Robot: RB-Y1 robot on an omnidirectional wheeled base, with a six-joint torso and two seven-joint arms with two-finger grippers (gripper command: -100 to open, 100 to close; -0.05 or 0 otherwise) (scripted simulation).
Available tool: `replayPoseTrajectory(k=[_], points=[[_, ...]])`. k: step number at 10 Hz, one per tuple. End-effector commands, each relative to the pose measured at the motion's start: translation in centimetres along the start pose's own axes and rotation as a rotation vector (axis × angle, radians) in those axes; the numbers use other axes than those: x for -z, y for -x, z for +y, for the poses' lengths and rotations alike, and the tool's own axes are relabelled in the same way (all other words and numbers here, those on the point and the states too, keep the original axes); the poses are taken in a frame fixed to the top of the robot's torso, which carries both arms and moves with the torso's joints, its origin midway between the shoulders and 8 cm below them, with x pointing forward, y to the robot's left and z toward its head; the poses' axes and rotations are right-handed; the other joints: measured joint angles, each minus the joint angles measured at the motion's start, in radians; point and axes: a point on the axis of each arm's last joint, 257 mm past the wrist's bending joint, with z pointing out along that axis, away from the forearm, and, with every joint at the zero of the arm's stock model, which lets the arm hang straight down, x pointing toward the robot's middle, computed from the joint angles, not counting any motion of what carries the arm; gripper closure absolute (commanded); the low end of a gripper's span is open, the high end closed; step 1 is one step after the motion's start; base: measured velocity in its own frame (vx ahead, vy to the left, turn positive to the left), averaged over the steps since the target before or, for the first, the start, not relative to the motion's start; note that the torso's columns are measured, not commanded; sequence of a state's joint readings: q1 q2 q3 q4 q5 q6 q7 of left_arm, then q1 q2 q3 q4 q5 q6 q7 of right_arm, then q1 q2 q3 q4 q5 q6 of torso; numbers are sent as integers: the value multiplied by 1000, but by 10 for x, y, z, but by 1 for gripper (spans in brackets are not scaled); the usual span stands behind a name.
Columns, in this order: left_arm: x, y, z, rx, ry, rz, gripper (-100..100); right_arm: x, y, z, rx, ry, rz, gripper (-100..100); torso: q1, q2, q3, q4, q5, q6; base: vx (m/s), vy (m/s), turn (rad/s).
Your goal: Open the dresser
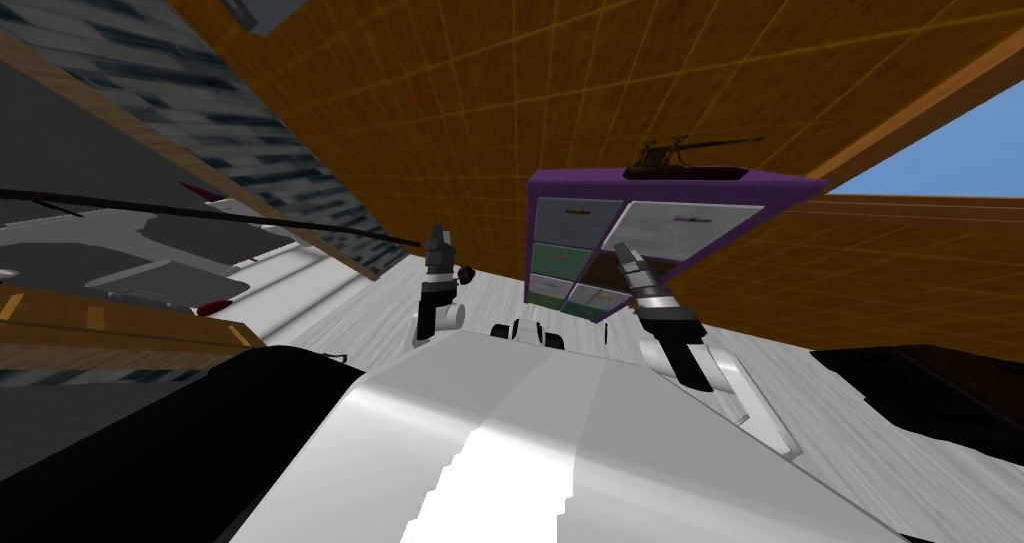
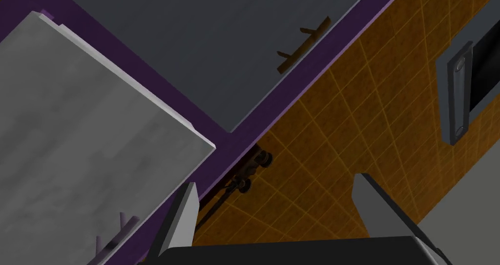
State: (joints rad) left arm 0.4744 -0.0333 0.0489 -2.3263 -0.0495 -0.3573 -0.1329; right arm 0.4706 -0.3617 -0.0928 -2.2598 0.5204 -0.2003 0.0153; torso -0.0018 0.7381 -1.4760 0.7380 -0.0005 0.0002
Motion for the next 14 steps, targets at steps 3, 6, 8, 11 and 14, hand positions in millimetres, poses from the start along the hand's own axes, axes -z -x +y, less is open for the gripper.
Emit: replayPoseTrajectory(k=[3,6,8,11,14], points=[[0,0,0,0,0,0,0,4,-4,-34,240,-65,68,-100,2,0,0,0,1,0,12,87,33],[0,0,0,0,0,0,0,7,-2,-58,393,-107,110,-100,2,0,0,0,0,0,7,85,33],[0,0,0,0,0,0,0,8,-1,-71,489,-127,133,-100,2,0,0,0,1,0,23,73,26],[0,0,0,0,0,0,0,10,2,-84,585,-146,156,-100,3,1,0,0,1,0,14,70,24],[0,0,0,0,0,0,0,13,12,-111,759,-183,198,-100,1,0,0,0,0,0,10,68,29]])
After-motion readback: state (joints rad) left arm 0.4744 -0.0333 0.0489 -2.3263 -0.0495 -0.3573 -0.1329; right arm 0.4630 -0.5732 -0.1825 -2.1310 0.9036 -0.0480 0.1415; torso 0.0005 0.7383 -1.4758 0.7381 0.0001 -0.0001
